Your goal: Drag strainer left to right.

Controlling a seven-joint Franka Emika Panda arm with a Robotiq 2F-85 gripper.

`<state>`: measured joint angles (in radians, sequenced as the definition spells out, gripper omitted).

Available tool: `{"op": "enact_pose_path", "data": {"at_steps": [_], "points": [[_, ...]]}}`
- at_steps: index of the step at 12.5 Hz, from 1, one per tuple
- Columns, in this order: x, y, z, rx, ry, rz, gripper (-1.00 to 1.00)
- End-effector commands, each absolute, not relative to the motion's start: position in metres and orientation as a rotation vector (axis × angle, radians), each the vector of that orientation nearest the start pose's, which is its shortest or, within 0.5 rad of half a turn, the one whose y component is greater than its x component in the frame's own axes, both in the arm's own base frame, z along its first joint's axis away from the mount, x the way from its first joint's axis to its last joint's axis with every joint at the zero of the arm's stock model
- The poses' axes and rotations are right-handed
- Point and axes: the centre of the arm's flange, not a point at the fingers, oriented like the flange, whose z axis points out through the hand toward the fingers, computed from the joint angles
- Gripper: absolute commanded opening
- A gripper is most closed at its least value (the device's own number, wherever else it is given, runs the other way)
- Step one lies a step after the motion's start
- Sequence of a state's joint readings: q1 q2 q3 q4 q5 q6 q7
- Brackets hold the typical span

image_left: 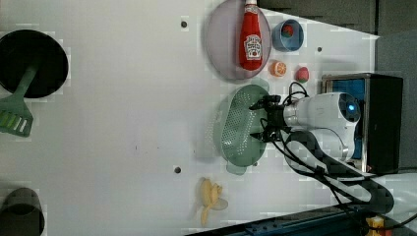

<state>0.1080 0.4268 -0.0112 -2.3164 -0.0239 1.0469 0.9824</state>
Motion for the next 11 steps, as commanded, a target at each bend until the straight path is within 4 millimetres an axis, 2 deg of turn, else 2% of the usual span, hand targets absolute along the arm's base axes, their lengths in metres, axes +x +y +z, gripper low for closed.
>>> {"op": "enact_pose_path", "data": {"at_steps": [1, 7, 9, 11], "points": [[0.509, 0.039, 0.162, -2.300, 2.271, 0.079, 1.00], [0.510, -0.007, 0.163, -2.364, 2.229, 0.055, 1.00], [0.519, 0.002, 0.174, -2.441, 2.080, 0.005, 1.00], [0.527, 0.024, 0.202, -2.467, 1.975, -0.038, 1.00]]}}
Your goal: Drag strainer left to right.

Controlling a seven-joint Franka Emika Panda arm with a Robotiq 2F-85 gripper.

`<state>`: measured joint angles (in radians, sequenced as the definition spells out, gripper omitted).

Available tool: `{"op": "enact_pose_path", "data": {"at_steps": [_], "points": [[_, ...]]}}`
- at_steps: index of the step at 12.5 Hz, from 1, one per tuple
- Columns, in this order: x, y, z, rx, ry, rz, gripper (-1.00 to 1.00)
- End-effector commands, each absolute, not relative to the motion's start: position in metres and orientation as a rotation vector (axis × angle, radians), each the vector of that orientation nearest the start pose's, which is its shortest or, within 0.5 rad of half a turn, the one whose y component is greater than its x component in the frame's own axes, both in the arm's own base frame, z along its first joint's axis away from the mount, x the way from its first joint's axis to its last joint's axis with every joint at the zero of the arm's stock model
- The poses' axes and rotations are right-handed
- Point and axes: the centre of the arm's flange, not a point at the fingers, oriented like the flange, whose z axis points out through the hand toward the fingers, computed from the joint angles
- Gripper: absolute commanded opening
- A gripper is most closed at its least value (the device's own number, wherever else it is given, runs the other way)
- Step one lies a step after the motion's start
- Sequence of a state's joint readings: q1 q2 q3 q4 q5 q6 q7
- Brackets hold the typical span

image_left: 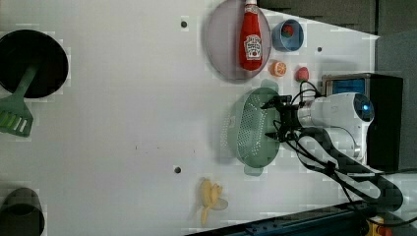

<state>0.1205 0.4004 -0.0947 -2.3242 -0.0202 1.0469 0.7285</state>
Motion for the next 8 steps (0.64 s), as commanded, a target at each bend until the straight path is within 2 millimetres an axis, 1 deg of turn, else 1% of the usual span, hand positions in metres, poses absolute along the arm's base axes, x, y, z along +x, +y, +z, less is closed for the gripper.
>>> {"op": "enact_pose_path", "data": {"at_steps": [1, 3, 4, 6, 8], "points": [[0.529, 0.036, 0.219, -2.498, 1.902, -0.054, 1.00], [0.535, 0.049, 0.259, -2.601, 1.702, -0.094, 1.00], [0.538, 0.049, 0.280, -2.662, 1.602, -0.102, 1.00], [0.548, 0.041, 0.328, -2.766, 1.442, -0.090, 1.00], [0.561, 0.034, 0.385, -2.831, 1.376, -0.025, 1.00]]}}
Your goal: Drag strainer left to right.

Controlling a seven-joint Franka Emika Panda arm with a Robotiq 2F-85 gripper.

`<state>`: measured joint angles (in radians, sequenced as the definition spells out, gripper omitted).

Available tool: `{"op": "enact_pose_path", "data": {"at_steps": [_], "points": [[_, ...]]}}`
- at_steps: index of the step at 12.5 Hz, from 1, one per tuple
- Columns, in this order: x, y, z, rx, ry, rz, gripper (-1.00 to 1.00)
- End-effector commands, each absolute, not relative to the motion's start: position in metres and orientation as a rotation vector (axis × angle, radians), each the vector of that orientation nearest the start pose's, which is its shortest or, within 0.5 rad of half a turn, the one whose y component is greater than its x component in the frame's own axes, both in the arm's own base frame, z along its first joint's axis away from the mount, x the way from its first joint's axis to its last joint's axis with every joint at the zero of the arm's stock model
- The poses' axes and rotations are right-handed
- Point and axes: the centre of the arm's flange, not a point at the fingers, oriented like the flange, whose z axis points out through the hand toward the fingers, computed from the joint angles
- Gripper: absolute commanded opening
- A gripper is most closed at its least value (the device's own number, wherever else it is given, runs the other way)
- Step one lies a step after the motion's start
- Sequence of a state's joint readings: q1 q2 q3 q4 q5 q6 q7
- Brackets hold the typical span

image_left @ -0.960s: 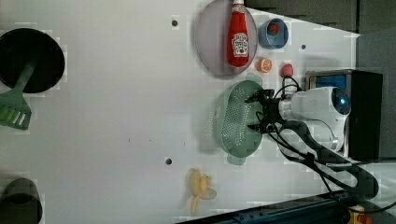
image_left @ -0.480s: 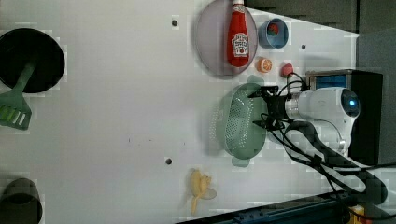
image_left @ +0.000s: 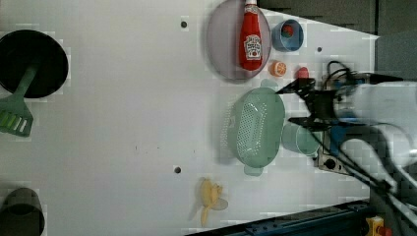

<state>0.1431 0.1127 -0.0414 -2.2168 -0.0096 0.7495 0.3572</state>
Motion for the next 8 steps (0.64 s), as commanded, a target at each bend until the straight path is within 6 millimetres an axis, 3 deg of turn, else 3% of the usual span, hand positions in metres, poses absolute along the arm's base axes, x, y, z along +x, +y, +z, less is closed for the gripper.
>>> {"op": "enact_pose_path", "data": {"at_steps": [1, 5, 8], "points": [[0.568, 0.028, 0.415, -2.872, 1.327, 0.010, 1.00], [0.596, -0.016, 0.533, -3.017, 0.953, -0.145, 1.00], [0.584, -0.020, 0.577, -3.024, 0.975, -0.063, 1.00]]}}
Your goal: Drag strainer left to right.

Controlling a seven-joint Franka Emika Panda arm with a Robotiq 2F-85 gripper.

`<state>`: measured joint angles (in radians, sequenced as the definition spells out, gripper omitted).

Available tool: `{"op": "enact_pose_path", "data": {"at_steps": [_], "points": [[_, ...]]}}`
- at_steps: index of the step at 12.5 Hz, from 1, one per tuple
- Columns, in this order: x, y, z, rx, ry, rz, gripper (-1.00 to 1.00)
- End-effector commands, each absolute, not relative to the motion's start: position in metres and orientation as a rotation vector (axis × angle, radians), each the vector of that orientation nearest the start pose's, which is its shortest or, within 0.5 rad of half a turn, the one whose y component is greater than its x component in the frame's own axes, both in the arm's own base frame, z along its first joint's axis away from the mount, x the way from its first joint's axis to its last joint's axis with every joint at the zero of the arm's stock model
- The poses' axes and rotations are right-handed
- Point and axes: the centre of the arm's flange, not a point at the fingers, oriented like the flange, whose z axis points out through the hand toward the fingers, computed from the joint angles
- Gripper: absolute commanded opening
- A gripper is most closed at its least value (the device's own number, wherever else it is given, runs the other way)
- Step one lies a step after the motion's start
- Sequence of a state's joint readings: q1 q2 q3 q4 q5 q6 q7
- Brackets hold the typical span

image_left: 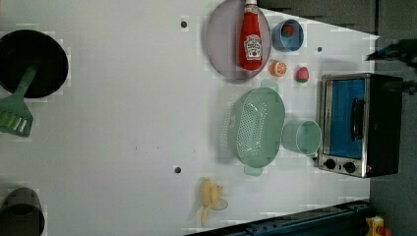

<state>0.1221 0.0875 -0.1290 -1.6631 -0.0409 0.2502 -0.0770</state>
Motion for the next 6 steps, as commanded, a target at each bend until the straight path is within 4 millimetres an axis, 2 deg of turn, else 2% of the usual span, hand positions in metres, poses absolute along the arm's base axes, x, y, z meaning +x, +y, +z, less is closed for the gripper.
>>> {"op": "enact_pose_path", "data": {"at_steps": [1, 3, 6], "points": [[0.5802, -0.0221, 0.5854, -3.026, 0.985, -0.038, 1.00], [0.5735, -0.0261, 0.5883, -3.034, 1.001, 0.027, 1.00], [0.5734, -0.0236, 0.5871, -3.034, 0.990, 0.036, 1.00]]}}
